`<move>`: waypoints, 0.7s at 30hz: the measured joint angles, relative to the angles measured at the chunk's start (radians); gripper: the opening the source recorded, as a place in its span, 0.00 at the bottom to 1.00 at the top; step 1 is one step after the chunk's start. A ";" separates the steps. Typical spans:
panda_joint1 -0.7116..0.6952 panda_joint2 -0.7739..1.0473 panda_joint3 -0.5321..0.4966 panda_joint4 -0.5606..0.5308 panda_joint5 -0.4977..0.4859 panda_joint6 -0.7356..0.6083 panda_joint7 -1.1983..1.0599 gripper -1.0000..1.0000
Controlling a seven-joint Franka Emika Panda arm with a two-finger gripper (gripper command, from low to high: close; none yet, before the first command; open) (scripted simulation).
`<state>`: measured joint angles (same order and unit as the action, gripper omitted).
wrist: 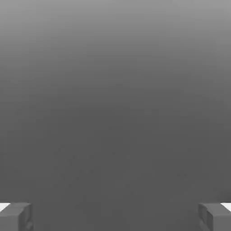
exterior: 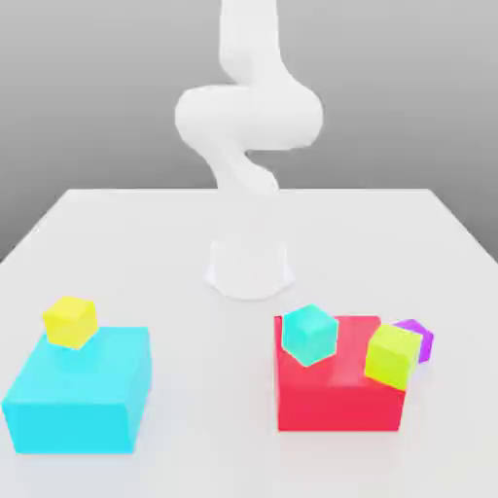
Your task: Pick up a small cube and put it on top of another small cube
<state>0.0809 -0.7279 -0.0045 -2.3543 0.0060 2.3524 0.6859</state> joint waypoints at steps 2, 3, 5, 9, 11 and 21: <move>0.040 0.034 -0.001 -0.029 0.004 0.026 -0.057 0.50; 0.079 0.070 -0.002 -0.056 0.007 0.052 -0.114 0.50; 0.155 0.141 -0.002 -0.108 0.015 0.103 -0.226 0.50; 0.283 0.264 0.004 -0.198 0.027 0.191 -0.421 0.50; 0.337 0.322 0.014 -0.242 0.036 0.233 -0.515 0.50; 0.586 0.609 0.088 -0.458 0.043 0.442 -0.956 0.50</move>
<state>0.6668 -0.1190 0.0832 -2.8122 0.0487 2.7943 -0.2700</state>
